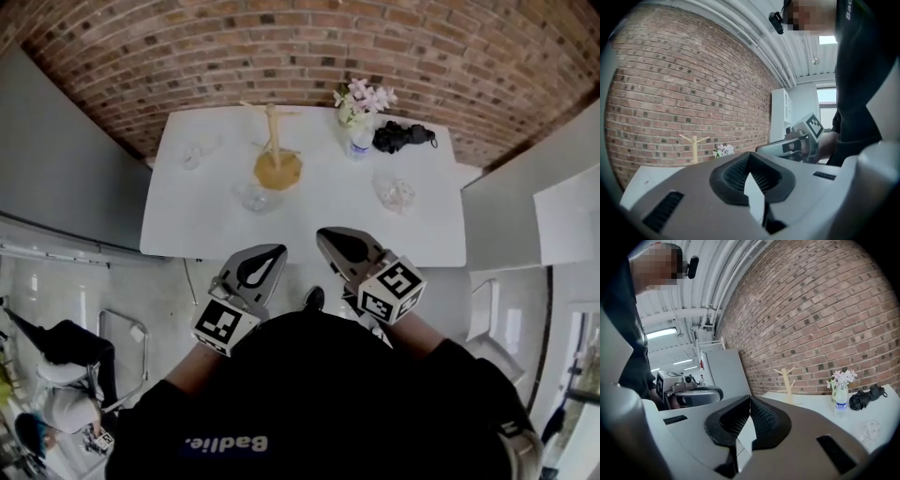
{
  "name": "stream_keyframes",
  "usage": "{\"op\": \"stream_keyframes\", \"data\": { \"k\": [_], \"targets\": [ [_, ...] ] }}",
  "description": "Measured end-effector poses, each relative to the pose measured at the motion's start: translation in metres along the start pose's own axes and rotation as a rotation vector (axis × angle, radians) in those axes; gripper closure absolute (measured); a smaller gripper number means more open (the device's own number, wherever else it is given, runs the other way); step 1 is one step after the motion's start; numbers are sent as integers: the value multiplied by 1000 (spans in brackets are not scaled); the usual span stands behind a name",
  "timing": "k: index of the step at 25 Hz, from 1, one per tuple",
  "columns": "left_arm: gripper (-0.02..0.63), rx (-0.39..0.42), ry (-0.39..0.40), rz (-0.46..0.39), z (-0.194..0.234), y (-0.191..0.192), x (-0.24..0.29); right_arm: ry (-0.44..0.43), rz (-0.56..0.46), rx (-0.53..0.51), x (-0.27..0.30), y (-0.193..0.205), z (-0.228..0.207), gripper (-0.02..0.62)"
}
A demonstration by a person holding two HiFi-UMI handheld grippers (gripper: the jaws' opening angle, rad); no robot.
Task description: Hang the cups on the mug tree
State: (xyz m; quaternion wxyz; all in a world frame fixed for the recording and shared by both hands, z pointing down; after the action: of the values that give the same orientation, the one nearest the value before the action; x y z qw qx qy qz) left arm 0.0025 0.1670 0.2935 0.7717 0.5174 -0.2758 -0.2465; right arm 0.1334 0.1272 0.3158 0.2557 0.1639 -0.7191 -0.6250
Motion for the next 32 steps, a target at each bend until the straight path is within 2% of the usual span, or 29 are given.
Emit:
{"op": "stream_keyframes", "data": {
  "k": [5,10,21,26,32],
  "targets": [
    [611,-15,-91,-7,11,-2,15,-76,-2,-6,10,0,-19,566],
    [611,-14,-148,-4,25,-1,18,-110,-2,-7,20,3,-26,566],
    [611,6,-177,34,77,19,22,-98,33,-13,42,8,-26,566],
    [611,23,-175,118,116,31,28,-60,65,2,61,9,-27,566],
    [610,122,-109,272,154,56,37,6,90,21,77,14,-31,566]
  ]
}}
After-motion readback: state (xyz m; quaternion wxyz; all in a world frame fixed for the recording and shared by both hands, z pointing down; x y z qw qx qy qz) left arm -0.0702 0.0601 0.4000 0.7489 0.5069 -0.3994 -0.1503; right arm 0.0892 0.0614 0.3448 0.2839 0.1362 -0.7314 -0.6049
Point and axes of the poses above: the fingertips, and each gripper's own axes: x forward along the fingers, z to its left, y out of its underside, the point moved 5 cm from there along -x, backward along the fingers, and after that the axes turned 13 degrees about -x, right-handed, at the moved point
